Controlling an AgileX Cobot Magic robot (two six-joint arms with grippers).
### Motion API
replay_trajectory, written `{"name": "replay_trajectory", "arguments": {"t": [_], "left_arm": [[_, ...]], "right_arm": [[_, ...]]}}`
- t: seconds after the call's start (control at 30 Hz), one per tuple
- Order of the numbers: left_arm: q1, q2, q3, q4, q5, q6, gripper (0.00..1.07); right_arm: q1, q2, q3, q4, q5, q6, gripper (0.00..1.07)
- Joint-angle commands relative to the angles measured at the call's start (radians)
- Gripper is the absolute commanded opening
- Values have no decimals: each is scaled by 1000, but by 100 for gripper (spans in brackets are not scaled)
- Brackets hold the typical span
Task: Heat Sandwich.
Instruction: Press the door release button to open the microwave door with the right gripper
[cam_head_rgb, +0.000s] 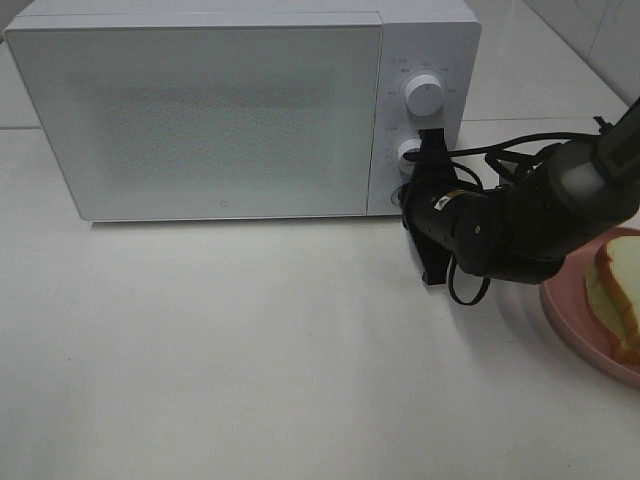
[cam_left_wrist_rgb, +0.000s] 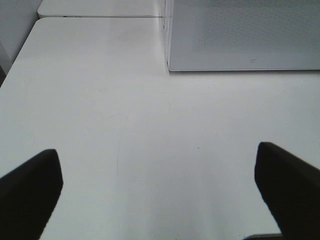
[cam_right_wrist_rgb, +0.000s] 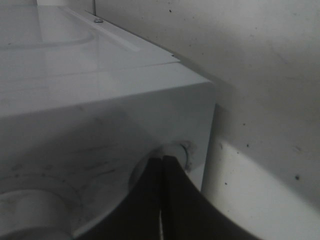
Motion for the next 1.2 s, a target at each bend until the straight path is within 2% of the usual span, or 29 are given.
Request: {"name": "replay_trajectory", "arguments": {"t": [0.03, 0.47, 0.8, 1.2], "left_arm": [[-2, -20, 3, -2, -6, -1, 100], [-2, -20, 3, -2, -6, -1, 100], [-2, -20, 3, -2, -6, -1, 100], [-2, -20, 3, -2, -6, -1, 100]], "right_arm": [[-6, -5, -20, -15, -133, 4, 0], [-6, -5, -23, -4, -227, -1, 0], [-29, 65, -126, -9, -274, -19, 0], [-41, 65, -130, -8, -291, -36, 0]]}}
